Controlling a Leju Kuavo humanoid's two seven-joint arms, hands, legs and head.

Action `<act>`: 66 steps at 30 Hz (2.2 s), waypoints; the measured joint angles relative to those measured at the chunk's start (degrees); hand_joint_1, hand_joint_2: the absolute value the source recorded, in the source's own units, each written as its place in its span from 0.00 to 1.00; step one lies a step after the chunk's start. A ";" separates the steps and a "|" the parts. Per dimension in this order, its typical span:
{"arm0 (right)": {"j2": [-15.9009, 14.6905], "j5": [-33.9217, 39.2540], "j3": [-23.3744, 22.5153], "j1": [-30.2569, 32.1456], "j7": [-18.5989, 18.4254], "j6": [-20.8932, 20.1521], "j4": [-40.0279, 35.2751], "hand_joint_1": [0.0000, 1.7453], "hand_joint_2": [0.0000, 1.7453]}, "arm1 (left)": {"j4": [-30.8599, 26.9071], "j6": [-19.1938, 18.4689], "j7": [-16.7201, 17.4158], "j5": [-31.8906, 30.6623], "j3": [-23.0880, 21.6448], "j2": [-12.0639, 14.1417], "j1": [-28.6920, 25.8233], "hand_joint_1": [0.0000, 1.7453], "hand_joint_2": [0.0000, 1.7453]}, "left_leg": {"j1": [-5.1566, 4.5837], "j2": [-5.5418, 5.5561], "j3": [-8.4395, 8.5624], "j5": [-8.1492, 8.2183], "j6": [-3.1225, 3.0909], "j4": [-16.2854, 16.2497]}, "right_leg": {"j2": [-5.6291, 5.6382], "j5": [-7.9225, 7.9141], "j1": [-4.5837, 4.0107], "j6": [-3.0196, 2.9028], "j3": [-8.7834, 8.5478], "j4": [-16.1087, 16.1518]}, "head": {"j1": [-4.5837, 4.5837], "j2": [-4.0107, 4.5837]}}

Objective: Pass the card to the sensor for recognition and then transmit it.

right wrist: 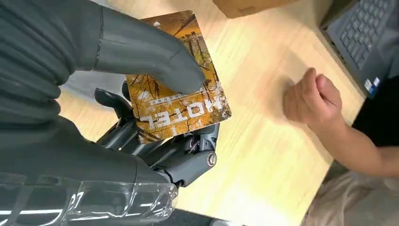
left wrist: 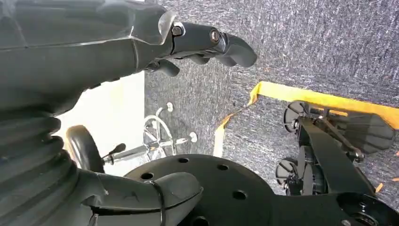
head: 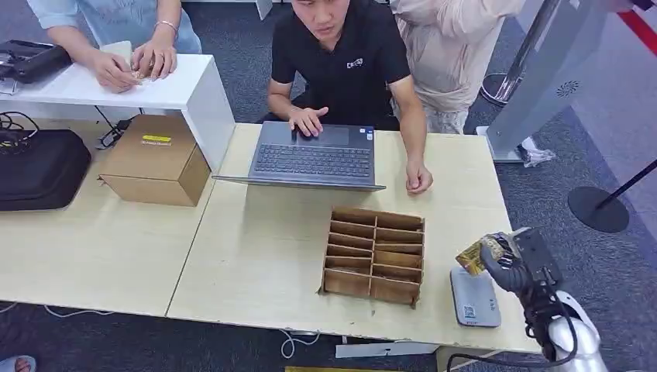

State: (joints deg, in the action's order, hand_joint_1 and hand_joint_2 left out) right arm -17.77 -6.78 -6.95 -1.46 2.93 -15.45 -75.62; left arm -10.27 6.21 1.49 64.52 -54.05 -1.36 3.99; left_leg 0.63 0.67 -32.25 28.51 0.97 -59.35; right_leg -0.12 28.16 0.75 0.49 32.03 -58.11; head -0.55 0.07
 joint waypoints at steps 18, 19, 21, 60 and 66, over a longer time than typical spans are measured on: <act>0.94 1.18 -1.62 -0.20 2.05 3.08 5.92 1.00 1.00 | 0.00 0.26 0.39 0.72 -0.07 0.09 0.00 0.00 1.00 | 0.00 -0.01 0.00 0.00 0.00 0.00 | 0.00 0.00 0.00 0.00 0.02 0.00 | -0.02 0.00; 0.92 1.20 -1.99 -0.13 2.08 3.08 5.94 1.00 1.00 | 0.00 0.29 0.39 0.72 -0.09 0.09 0.00 0.00 1.00 | 0.00 -0.01 0.00 0.00 0.00 0.00 | 0.00 0.00 0.00 0.00 0.02 0.00 | 0.00 0.00; 0.94 1.22 -2.58 0.06 2.12 3.06 5.94 1.00 1.00 | 0.00 0.26 0.39 0.70 -0.13 0.09 0.00 0.00 1.00 | 0.00 0.00 0.00 0.00 0.00 -0.01 | 0.00 0.00 0.00 0.00 0.02 0.01 | -0.02 0.00; 4.26 -9.05 -3.13 1.75 -1.62 4.00 5.24 1.00 1.00 | 0.00 -0.15 0.37 1.75 -1.36 0.26 0.12 0.00 1.00 | 0.00 -0.01 -0.01 0.00 0.00 0.00 | 0.02 0.00 0.00 0.00 0.02 0.00 | 0.00 0.00; 4.61 -12.26 -3.06 1.59 -2.10 5.46 5.31 1.00 1.00 | 0.00 -0.02 0.37 1.92 -1.36 0.24 0.12 0.00 1.00 | 0.00 -0.01 -0.01 0.00 0.00 0.00 | 0.02 0.00 0.00 0.00 0.02 0.00 | -0.02 0.00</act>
State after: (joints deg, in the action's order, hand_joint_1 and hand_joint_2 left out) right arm -13.16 -19.04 -10.01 0.13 0.83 -9.99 -70.31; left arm -10.27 6.19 1.86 66.45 -55.41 -1.11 4.10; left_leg 0.63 0.66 -32.25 28.52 0.97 -59.35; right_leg -0.10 28.16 0.75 0.49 32.05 -58.11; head -0.57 0.07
